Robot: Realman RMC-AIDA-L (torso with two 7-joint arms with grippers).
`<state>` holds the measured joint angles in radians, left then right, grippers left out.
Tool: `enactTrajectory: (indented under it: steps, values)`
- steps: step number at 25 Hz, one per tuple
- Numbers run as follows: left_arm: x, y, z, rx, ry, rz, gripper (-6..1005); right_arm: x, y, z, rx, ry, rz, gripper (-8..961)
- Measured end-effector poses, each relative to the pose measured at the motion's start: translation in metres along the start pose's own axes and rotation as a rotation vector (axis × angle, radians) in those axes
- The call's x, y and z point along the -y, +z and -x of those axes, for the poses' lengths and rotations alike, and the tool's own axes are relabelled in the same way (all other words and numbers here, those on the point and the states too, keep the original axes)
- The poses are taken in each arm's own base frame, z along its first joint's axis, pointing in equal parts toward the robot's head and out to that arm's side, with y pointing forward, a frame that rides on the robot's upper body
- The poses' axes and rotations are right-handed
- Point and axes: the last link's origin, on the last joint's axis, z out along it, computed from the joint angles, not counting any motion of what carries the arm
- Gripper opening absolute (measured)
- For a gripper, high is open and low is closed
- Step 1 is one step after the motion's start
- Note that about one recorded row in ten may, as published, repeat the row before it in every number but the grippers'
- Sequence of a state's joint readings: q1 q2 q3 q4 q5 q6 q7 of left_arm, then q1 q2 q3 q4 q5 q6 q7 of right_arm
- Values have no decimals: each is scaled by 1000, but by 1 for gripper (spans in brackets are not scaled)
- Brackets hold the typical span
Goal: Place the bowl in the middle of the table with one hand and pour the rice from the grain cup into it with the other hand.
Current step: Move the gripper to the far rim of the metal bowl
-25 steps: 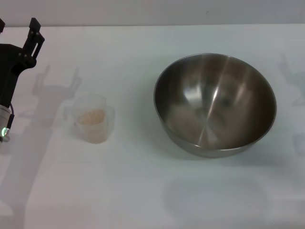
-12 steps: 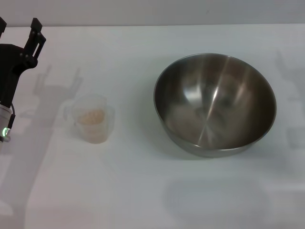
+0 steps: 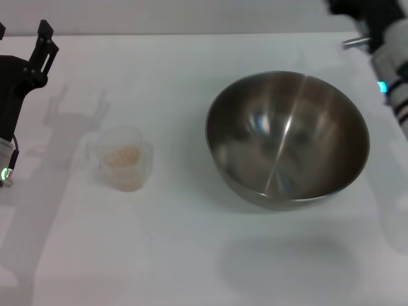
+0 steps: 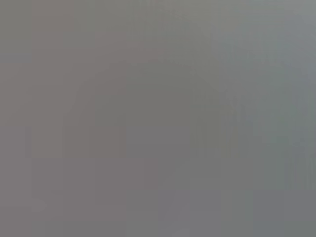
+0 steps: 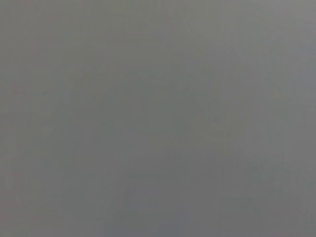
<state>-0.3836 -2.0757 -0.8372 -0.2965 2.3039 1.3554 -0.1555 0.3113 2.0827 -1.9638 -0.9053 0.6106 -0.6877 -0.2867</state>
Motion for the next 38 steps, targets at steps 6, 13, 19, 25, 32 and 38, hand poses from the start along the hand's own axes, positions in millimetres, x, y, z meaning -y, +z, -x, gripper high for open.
enactTrajectory:
  steps: [6, 13, 19, 25, 32, 38]
  values:
    - [2, 0, -1, -7, -3, -7, 772, -23, 14, 29, -306, 126, 158, 816]
    - [7, 2, -5, -26, -26, -35, 768, 4, 19, 68, -637, 214, 264, 817]
    - [10, 2, -6, -36, -26, -45, 766, 28, 18, 90, -877, 268, 320, 816]
    - [9, 3, -8, -49, -27, -43, 763, 44, 13, 79, -1087, 238, 330, 817]
    - [7, 3, -8, -54, -34, -41, 760, 53, 10, 53, -1225, 146, 327, 817]
    - [6, 4, -9, -57, -38, -39, 757, 52, 7, 36, -1274, 136, 351, 816]
